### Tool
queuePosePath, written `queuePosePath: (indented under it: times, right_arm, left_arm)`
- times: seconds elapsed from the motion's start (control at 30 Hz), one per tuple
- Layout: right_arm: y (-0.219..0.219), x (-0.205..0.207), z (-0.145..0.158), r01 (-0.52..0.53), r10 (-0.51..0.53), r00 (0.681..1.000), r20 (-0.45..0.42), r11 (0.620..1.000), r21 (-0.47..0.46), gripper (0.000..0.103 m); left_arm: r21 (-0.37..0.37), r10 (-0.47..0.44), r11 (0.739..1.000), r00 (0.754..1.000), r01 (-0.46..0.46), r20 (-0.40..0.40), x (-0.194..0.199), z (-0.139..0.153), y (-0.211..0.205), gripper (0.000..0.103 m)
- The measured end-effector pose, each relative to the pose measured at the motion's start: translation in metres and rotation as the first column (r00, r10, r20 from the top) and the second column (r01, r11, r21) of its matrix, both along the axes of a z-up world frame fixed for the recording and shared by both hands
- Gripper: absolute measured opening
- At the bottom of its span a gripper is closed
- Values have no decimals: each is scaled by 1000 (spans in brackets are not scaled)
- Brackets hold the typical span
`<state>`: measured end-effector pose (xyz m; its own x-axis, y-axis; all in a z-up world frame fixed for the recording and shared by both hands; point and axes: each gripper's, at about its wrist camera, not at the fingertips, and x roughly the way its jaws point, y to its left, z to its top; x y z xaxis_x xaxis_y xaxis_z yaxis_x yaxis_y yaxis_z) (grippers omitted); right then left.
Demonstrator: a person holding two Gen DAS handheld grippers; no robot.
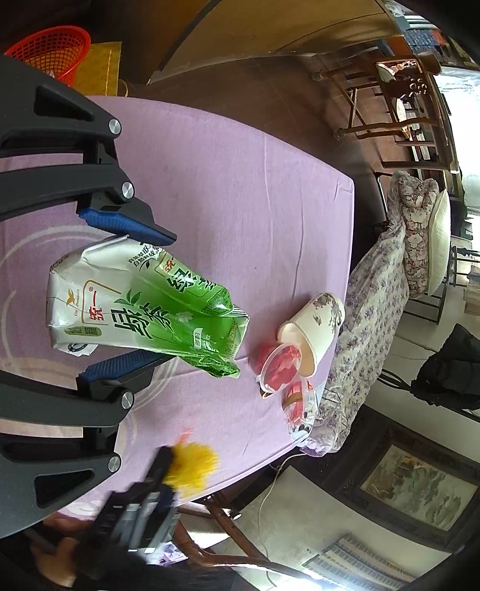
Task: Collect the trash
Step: 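Grasp the yellow mesh ball with the right gripper while the left gripper holds the green bag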
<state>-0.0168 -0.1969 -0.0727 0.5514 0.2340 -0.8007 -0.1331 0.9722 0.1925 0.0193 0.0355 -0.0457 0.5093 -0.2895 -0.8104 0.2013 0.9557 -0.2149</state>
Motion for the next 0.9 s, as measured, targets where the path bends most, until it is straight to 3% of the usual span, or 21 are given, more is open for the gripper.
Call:
queuePosePath:
  times: [0.27,0.33,0.43,0.73,0.77,0.8,0.9]
  right_arm:
    - [-1,-15,-8,-2,2,1000,-18,1000,-7,39]
    - [1,-16,-8,-3,3,1000,6,1000,-29,53]
    - [4,-15,-12,-3,4,1000,18,998,-65,61]
    - [5,-10,-15,-5,7,1000,21,997,-78,60]
    - [5,-10,-14,-11,12,1000,20,998,-70,58]
    - [6,-11,-13,-13,14,1000,22,998,-69,46]
    - [5,-13,-10,-6,8,999,42,998,-57,42]
  left_arm:
    - [6,-32,999,999,32,22,-11,3,-12,55]
    - [7,-39,999,999,38,22,-11,2,-13,55]
    - [-1,-42,999,999,42,15,-9,1,-13,55]
    - [-14,-56,998,998,56,7,-6,1,-13,55]
    - [-14,-55,998,998,55,7,-6,1,-13,55]
    - [-14,-55,998,998,55,7,-6,1,-13,55]
    - [-12,-52,999,999,52,9,-6,1,-13,55]
